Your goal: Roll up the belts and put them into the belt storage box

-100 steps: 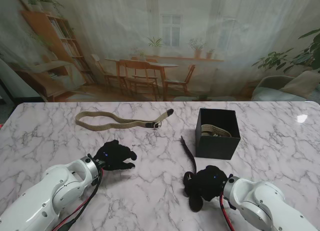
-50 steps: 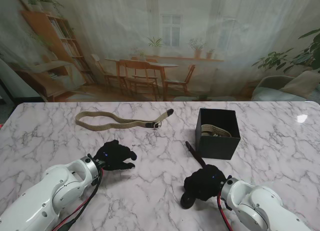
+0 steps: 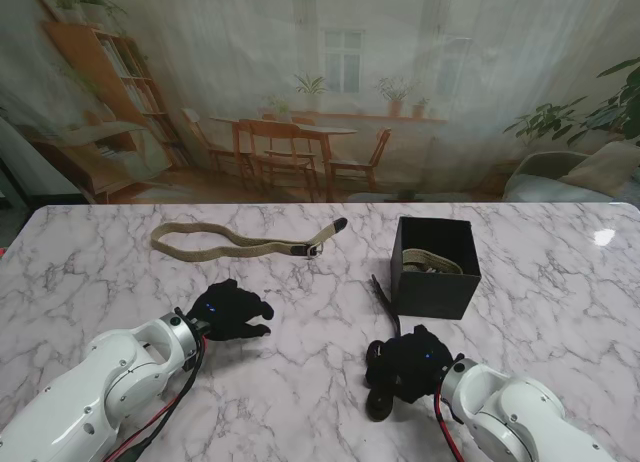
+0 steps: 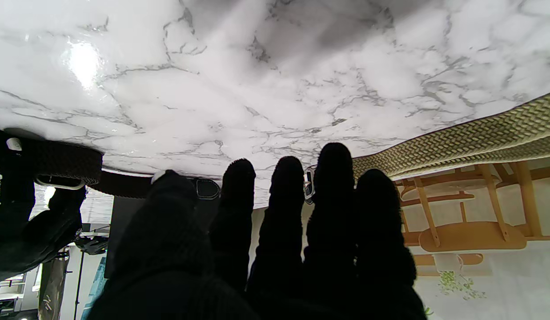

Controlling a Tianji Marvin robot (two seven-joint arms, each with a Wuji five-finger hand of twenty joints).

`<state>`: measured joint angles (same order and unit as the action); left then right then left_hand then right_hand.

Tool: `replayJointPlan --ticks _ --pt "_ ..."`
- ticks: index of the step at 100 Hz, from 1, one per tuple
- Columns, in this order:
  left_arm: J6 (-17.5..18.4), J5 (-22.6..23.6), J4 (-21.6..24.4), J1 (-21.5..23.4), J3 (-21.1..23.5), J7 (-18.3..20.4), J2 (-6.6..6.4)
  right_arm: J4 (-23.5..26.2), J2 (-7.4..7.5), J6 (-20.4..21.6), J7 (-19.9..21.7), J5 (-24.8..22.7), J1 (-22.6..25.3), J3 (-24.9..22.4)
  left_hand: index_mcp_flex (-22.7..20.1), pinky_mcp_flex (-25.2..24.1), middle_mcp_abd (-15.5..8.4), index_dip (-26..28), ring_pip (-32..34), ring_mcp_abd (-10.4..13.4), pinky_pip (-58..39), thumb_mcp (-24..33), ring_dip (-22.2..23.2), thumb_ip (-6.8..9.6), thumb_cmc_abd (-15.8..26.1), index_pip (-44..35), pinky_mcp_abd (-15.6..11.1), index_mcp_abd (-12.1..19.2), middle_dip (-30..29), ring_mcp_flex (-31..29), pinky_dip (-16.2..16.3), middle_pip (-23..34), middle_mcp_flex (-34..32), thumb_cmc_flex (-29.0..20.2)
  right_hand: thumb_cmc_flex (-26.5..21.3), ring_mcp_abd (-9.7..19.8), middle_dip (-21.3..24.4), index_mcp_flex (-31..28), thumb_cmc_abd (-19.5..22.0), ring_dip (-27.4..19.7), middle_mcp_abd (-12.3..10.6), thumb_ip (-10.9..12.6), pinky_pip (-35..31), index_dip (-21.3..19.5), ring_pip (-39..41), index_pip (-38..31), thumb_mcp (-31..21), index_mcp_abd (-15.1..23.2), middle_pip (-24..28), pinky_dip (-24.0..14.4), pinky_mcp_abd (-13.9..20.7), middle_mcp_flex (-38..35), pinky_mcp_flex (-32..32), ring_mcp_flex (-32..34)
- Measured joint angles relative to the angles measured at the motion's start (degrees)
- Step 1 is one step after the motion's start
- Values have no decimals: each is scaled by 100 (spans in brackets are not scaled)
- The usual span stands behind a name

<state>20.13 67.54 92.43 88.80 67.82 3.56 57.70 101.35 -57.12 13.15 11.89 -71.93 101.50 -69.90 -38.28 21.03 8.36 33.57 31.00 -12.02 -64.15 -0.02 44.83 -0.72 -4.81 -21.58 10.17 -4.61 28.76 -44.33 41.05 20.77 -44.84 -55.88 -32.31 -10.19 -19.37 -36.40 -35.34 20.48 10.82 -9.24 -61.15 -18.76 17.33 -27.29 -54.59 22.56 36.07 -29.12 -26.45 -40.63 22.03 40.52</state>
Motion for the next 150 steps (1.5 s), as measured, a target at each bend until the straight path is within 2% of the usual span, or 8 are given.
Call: replayJointPlan --ticks 12,39,52,54,68,85,113,150 --pt "5 -9 -4 -1 2 -3 1 92 -17 -142 32 -79 102 -32 0 -5 0 0 0 -8 0 0 0 0 0 5 1 0 0 23 0 0 0 0 23 255 -311 132 78 268 0 58 -89 -4 112 -56 97 63 -83 2 4 210 -40 4" --pt "24 -12 -9 -4 1 4 1 425 -37 94 494 -213 364 -345 0 -7 0 0 0 -10 0 0 0 0 0 6 1 0 0 24 0 0 0 1 554 316 -558 455 471 409 -8 774 -107 -570 248 231 368 133 -310 -91 28 388 -120 -3" --pt "28 -6 -9 -2 8 4 1 548 -34 187 742 -191 440 -463 0 -8 0 0 0 -16 0 0 0 0 0 7 5 -1 0 24 0 0 0 1 1041 320 -560 937 542 409 -16 757 -89 -637 251 420 791 95 -600 -91 28 737 -197 -153" --pt "28 -5 -9 -1 11 4 1 570 -33 193 789 -189 450 -478 0 -8 0 0 0 -16 0 0 0 0 0 7 6 -1 0 24 0 0 0 1 1301 320 -552 1080 542 409 5 610 -61 -637 251 425 1113 -52 -745 -91 27 813 -217 -205" --pt "28 0 -8 4 25 1 1 638 -24 203 869 -256 482 -523 0 -22 0 1 0 -20 0 0 0 0 0 7 9 -1 0 31 0 0 0 1 1671 322 -446 1490 614 409 11 505 -13 -642 253 521 1772 -734 -1123 -91 28 1316 -310 -307" --pt "28 0 -7 5 26 0 1 659 -20 215 816 -439 513 -557 0 -27 0 2 0 -21 0 0 0 0 0 7 11 -1 0 36 0 0 0 1 1720 322 -574 1515 614 532 8 505 2 -642 253 630 1910 -737 -1156 -172 190 1337 -359 -307" --pt "31 0 -7 5 27 0 1 660 -32 305 218 -528 645 -708 0 -28 0 3 0 -22 0 0 0 0 0 7 12 -1 0 37 0 0 0 1 1720 323 -654 1436 857 670 -160 505 -172 -642 453 582 2053 -738 -1090 -375 659 1238 -337 -297" --pt "33 9 -4 12 43 2 1 696 -14 400 603 -531 596 -642 0 -29 0 10 0 -23 0 0 0 0 0 7 20 -1 0 38 0 0 0 1 1538 267 -344 621 1114 417 -66 505 257 -651 156 36 2404 -320 -1441 -379 498 1766 -1077 -931"
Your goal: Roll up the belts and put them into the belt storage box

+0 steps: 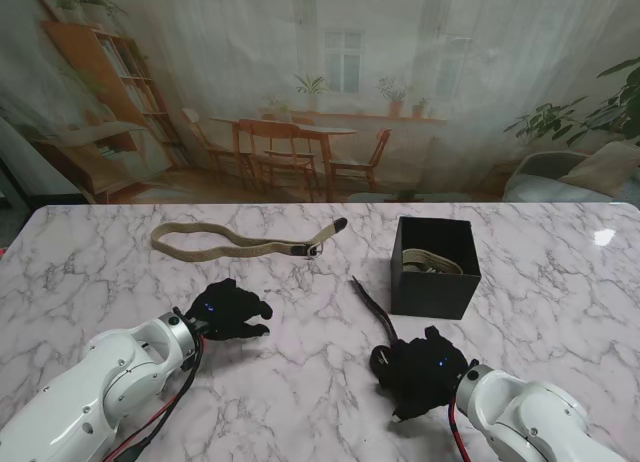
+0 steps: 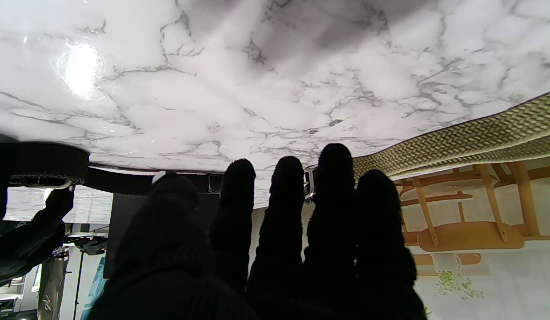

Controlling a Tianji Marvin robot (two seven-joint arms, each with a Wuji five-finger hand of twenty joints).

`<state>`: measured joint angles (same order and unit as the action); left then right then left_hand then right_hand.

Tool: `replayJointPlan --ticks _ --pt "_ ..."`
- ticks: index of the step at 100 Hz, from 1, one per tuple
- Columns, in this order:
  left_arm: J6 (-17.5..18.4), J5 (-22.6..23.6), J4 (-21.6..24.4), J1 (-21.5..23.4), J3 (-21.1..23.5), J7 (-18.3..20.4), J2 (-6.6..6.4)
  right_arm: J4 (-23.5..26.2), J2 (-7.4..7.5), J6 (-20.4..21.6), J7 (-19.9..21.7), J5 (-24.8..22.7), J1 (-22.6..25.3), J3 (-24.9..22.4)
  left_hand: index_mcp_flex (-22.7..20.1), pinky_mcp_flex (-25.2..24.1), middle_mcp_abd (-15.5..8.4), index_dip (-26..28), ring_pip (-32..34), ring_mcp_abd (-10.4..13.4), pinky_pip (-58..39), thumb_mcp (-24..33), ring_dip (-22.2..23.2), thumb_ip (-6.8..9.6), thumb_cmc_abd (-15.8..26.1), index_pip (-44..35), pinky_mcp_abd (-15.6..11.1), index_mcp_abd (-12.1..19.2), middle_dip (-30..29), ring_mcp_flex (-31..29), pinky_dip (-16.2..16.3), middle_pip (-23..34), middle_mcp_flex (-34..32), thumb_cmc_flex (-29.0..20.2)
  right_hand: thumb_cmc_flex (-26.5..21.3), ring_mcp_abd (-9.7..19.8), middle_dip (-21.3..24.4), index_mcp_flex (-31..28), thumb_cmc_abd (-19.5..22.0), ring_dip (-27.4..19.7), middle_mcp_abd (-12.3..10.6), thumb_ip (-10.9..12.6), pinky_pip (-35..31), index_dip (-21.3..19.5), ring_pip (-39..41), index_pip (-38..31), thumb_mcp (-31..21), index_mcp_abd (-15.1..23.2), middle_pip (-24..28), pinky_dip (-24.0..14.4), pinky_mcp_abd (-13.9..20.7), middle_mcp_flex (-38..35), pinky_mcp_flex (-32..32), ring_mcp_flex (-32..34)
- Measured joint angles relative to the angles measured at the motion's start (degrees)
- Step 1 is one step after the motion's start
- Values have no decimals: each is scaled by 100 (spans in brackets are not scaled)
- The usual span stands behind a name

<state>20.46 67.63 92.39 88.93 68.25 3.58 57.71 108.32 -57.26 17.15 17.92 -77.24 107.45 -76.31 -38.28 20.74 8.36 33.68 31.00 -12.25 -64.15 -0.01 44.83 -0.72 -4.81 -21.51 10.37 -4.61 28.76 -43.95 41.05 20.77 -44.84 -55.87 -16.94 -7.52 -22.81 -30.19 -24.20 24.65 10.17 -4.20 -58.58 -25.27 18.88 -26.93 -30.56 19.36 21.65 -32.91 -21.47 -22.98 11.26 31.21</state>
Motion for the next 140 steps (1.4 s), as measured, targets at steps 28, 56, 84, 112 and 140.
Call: replayJointPlan --ticks 28,56,84,112,140 --pt "5 12 3 16 23 -9 0 -25 7 61 -244 24 39 -37 0 -10 0 16 0 -18 0 0 0 0 0 0 39 0 0 0 1 0 0 0 -290 -701 430 -62 11 -892 43 0 681 -2 -756 -238 152 137 -136 411 -284 98 -286 -163" --pt "6 22 5 24 29 -19 0 -18 -28 68 -857 -47 210 -203 0 -12 0 20 0 -20 0 0 0 0 0 0 41 0 0 0 1 0 0 0 -183 -370 477 -172 -26 -898 42 0 708 -2 -758 -403 -583 139 -136 549 -340 97 -295 -163" --pt "5 40 10 45 55 -27 0 -106 -75 -422 -1823 -153 343 -225 0 -11 0 22 0 -20 0 0 0 0 0 -2 41 0 0 0 1 0 0 0 175 -123 6 68 -49 -557 -35 -65 123 -2 -470 -154 -860 -2017 619 441 -274 -534 157 344" --pt "5 41 10 48 57 -29 0 -129 -138 -864 -2182 -624 530 -362 0 -13 0 22 0 -21 0 0 0 0 0 -3 42 0 0 0 1 0 0 0 -446 -84 -33 383 73 -495 -34 -66 -153 -2 -152 293 -626 -1706 697 438 -49 -606 528 597" --pt "5 28 2 41 49 -36 0 -459 -27 -346 -2885 -1342 479 -802 0 -14 0 22 0 -21 0 0 0 0 0 -3 42 0 0 0 1 0 0 0 -750 103 274 2154 52 -495 -248 -66 -192 1136 -152 969 -1630 -926 591 560 -48 -601 737 812"
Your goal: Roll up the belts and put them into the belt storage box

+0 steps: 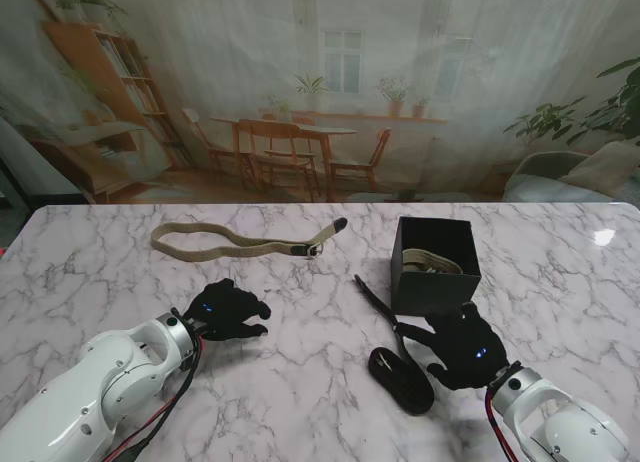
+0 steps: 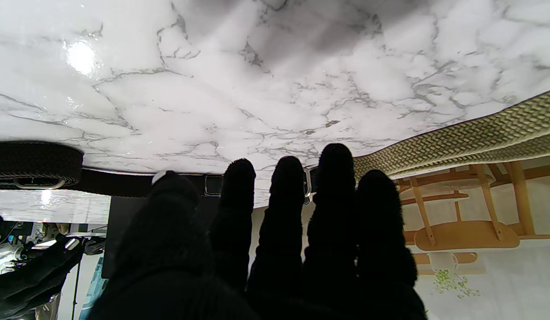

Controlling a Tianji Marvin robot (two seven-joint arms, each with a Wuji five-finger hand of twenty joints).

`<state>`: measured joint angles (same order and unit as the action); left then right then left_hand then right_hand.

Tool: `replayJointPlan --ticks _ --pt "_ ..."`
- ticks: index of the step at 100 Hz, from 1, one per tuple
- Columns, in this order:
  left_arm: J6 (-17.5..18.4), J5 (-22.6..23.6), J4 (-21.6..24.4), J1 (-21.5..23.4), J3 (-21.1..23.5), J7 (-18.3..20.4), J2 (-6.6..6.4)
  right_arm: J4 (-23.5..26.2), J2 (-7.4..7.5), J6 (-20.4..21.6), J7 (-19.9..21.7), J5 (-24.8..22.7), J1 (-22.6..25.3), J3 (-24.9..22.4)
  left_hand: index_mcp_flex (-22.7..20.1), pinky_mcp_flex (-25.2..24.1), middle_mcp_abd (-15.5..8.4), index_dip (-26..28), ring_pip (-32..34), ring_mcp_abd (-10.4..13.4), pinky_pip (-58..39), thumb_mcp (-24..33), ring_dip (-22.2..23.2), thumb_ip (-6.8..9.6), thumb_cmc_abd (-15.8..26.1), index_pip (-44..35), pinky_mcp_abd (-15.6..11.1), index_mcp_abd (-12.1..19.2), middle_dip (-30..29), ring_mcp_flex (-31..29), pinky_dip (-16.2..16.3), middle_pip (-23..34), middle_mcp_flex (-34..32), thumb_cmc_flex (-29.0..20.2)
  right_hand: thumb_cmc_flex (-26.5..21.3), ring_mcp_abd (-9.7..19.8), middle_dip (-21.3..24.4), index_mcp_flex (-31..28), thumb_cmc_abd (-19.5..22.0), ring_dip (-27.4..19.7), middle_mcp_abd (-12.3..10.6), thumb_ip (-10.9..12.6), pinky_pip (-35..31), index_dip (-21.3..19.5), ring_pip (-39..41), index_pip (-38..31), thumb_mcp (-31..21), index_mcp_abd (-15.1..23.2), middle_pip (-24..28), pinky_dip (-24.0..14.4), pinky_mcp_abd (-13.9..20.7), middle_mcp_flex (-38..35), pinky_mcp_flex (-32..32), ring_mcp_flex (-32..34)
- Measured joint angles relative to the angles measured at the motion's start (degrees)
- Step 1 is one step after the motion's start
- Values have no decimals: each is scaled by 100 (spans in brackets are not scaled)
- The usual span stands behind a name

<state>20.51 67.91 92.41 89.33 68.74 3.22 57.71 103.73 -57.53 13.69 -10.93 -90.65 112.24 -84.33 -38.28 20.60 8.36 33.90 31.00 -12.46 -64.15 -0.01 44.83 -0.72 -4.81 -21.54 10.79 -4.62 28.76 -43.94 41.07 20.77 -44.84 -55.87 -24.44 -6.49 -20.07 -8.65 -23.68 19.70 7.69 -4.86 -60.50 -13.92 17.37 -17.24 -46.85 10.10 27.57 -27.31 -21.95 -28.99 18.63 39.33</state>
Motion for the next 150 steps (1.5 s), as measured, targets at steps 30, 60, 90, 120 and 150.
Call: replayJointPlan --ticks 30,60,90,120,150 --pt "2 6 -9 -16 -6 0 0 -630 179 575 -158 -29 -542 110 0 -6 0 0 0 -1 0 0 0 0 0 0 1 0 0 0 1 0 0 0 2 96 126 -4 -568 0 -79 0 0 71 0 826 -490 433 1 123 0 241 53 2" --pt "1 6 -13 -24 -10 -14 0 -925 351 952 -468 -198 -889 550 0 -8 0 0 0 -1 0 0 0 0 51 0 1 0 0 0 1 0 0 0 91 200 210 -8 -912 -53 -134 0 10 -147 -2 661 -552 705 15 141 57 251 52 2" --pt "0 16 -14 -20 -2 -36 0 -1035 418 1345 -599 -255 -1134 873 0 -8 0 0 0 -1 0 0 0 0 51 0 1 0 0 1 1 0 0 0 69 201 344 -8 -964 -177 -158 0 120 -123 -157 465 -1084 1193 15 207 62 568 20 -30" --pt "-1 26 -17 -15 6 -79 0 -1121 458 1535 -571 -241 -1321 1042 0 -8 0 0 0 -1 0 0 0 0 51 0 1 0 0 1 1 0 0 0 -928 204 434 -313 -615 -350 -235 -97 312 31 -303 -182 -1462 1292 7 346 63 1147 -141 -288" --pt "0 26 -23 -15 6 -78 1 -1215 455 1534 -666 -115 -1458 1173 0 -9 0 0 0 -1 0 0 0 0 51 0 1 0 0 1 1 0 0 0 -327 216 478 -704 -794 -352 -215 -112 305 -1069 -307 -1471 -1502 1311 7 406 65 1118 -105 -394"
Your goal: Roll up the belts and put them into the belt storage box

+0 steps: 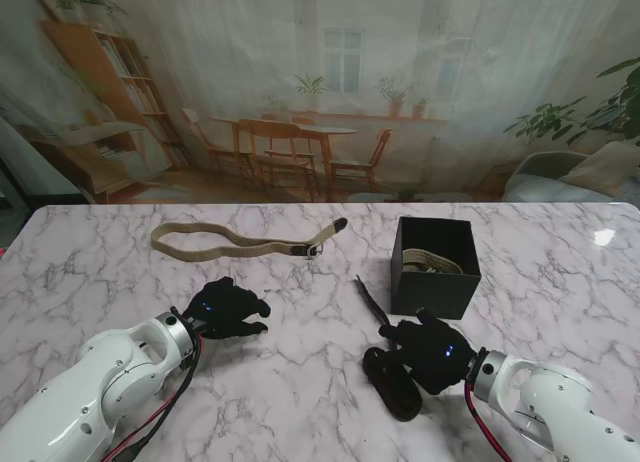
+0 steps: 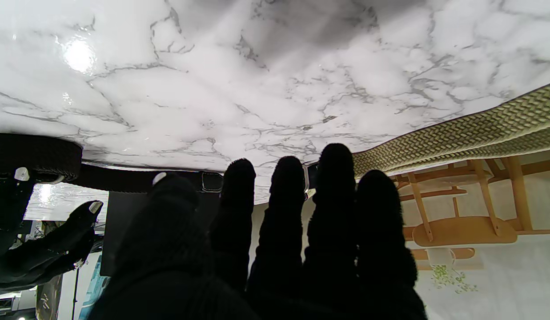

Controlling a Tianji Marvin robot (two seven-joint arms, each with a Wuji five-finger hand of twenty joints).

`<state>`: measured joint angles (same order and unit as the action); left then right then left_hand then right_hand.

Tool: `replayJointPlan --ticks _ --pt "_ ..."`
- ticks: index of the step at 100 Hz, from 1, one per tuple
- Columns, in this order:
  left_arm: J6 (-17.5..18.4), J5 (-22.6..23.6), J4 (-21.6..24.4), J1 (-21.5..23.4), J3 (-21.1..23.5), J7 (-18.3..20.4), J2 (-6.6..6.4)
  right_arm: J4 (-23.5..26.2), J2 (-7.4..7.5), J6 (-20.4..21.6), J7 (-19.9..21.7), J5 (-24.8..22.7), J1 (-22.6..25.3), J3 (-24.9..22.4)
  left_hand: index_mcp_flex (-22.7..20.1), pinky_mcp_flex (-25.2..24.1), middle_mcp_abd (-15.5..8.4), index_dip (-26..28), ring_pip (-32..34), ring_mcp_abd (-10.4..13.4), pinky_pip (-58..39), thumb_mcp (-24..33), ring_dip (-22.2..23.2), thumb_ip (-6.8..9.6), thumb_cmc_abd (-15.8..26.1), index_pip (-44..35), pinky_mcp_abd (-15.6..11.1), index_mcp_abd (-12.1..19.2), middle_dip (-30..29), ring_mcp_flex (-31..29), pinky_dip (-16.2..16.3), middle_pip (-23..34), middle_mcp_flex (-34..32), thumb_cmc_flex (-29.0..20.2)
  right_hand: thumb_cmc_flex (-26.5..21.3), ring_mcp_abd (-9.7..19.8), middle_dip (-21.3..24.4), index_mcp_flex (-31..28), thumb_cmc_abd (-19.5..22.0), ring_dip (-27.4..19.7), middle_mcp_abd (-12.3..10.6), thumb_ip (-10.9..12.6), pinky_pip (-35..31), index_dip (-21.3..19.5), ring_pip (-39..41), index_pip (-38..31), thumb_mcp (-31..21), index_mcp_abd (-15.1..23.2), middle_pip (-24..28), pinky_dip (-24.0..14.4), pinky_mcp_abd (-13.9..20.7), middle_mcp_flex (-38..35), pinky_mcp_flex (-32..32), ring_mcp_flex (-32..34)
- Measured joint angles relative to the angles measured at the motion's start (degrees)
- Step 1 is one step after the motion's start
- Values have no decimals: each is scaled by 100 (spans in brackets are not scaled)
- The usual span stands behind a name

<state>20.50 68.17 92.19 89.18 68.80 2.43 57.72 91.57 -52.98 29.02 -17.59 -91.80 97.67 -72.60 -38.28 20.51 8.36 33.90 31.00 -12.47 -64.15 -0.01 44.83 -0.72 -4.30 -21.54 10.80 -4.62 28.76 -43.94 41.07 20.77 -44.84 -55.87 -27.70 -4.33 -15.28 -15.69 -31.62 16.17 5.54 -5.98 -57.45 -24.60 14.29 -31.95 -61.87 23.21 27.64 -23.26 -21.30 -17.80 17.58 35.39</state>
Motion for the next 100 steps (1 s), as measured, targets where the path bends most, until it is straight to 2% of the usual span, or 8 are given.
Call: replayJointPlan --ticks 5,21,35,71,80,86,91,100 --pt "0 -2 0 0 0 6 0 -11 -2 -17 -45 0 0 -3 0 0 0 0 0 0 0 0 0 0 0 0 0 0 0 0 0 0 0 0 137 118 -3 -248 1 2 -1 0 -112 -345 0 -329 4 -24 33 0 74 -194 133 237" --pt "0 -8 0 -2 -1 24 0 -16 -22 -90 -77 27 48 -68 0 0 0 0 0 0 0 0 0 0 0 0 0 0 0 0 0 0 0 0 192 259 -73 -642 0 289 -34 -149 -367 -519 255 -655 4 -54 163 -97 215 -755 482 765" --pt "0 -8 -1 -3 -4 25 0 -22 -52 -205 -87 156 108 -110 0 0 0 0 0 0 0 0 0 0 0 0 0 0 0 0 0 0 0 0 178 334 -136 -1029 2 506 -93 -515 -535 -140 393 -1295 189 -292 213 -243 286 -1138 704 1015" --pt "-2 -3 -1 -1 0 28 0 31 -124 -369 98 280 234 -218 0 -1 0 0 0 -1 0 0 0 0 0 0 1 0 0 0 0 0 0 0 -368 362 -167 -1161 323 647 -79 -801 -707 581 546 -1802 567 -735 259 -315 433 -1490 1001 1428" --pt "-2 -2 -1 -1 0 27 0 122 -134 -336 266 244 303 -314 0 -1 0 0 0 -1 0 0 0 0 0 0 1 0 0 0 0 0 0 0 -524 363 -167 -1156 416 647 -79 -764 -707 566 546 -1494 464 -826 259 -315 433 -1488 993 1418" --pt "-2 -2 -1 -1 0 27 0 170 -134 -319 348 203 337 -356 0 -1 0 0 0 -1 0 0 0 0 0 0 1 0 0 0 0 0 0 0 -538 363 -167 -1143 583 647 -79 -279 -707 268 546 -1137 259 -829 233 -316 433 -1484 922 1413" --pt "-2 -1 -1 -1 0 27 0 206 -133 -298 388 138 360 -391 0 -1 0 0 0 -1 0 0 0 0 0 0 1 0 0 0 0 0 0 0 -596 363 -167 -1015 572 647 -79 -144 -707 178 545 -998 207 -826 221 -316 433 -1446 866 1387" --pt "-2 1 -1 -1 0 26 0 241 -119 -280 421 64 390 -422 0 -1 0 0 0 -1 0 0 0 0 0 0 1 0 0 0 0 0 0 0 -587 363 -143 -791 572 647 -79 -124 -707 147 545 -684 203 -755 161 -320 435 -1395 834 1301"
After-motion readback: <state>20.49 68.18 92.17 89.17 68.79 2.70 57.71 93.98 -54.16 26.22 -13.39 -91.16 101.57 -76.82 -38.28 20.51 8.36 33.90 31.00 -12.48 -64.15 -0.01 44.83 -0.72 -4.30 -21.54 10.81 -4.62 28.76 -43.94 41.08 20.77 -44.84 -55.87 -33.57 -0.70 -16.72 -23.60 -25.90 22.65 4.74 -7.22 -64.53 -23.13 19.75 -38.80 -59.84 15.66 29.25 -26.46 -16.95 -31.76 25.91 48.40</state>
